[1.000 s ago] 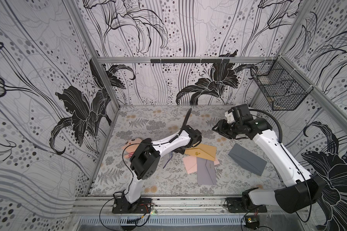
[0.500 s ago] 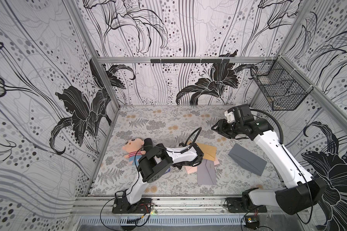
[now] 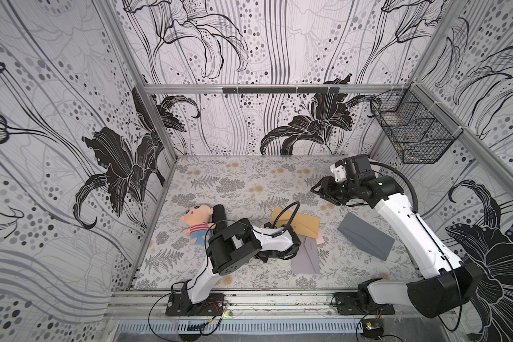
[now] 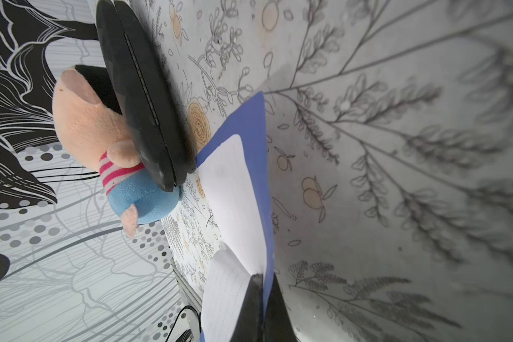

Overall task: Take the letter paper out of the envelope
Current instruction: Place the letter paper at the center of the board.

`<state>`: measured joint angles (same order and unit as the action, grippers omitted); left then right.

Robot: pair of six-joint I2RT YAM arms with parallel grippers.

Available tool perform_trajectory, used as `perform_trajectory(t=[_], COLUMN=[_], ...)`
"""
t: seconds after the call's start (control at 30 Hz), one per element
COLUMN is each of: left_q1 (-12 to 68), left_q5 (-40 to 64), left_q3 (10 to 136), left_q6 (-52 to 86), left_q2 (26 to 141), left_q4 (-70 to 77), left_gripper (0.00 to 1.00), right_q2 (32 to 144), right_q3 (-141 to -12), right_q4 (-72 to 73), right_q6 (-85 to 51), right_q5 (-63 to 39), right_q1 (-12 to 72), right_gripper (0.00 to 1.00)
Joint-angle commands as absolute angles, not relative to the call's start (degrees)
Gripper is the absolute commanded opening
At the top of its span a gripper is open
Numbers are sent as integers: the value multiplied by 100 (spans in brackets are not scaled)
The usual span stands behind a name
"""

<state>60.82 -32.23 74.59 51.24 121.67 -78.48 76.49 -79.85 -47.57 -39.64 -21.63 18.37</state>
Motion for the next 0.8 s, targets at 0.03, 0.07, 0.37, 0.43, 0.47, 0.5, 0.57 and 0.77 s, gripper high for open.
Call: perform_trajectory(t=[0.03, 0.07, 0.37, 0.43, 0.47, 0.5, 0.57, 0.77], left_q1=[6109, 6117, 6169, 6178, 6185, 6198, 6196, 6223], left_q5=[-3094, -3085, -2899, -2846, -2841, -2815, -2771, -2485], left_q3=[7224, 7203, 7042, 7005, 7005, 6992, 6988, 7031], left_q6=[5420, 5443, 5678, 5755, 5809, 5843, 5911, 6037], left_q2=[12199, 12199, 12237, 12153, 12110, 12052, 11935, 11574], left_q4=[-7682, -7666, -7451, -7468, -7493, -7501, -7544, -7553], left_gripper=[2, 2, 37, 49, 53, 57, 62, 72], right_q2=[7567, 7559, 7558, 7550, 7542, 7541, 7557, 7600], right_q3=[-7805, -7792, -7832, -7831, -7831, -7818, -7822, -7833], right_q4=[-4668, -4667, -4725, -4737, -4739, -4737, -4735, -4731], right_q6=[-4044, -4051, -3992, -3987, -3985, -3987, -3982, -3982], right_q5=[-2302, -2303, -2337, -2329, -2328, -2329, -2338, -2338], right_q1=[1880, 1876, 1880, 1879, 1881, 1879, 1876, 1881], right_gripper=[53, 53, 53, 53, 53, 54, 54, 54])
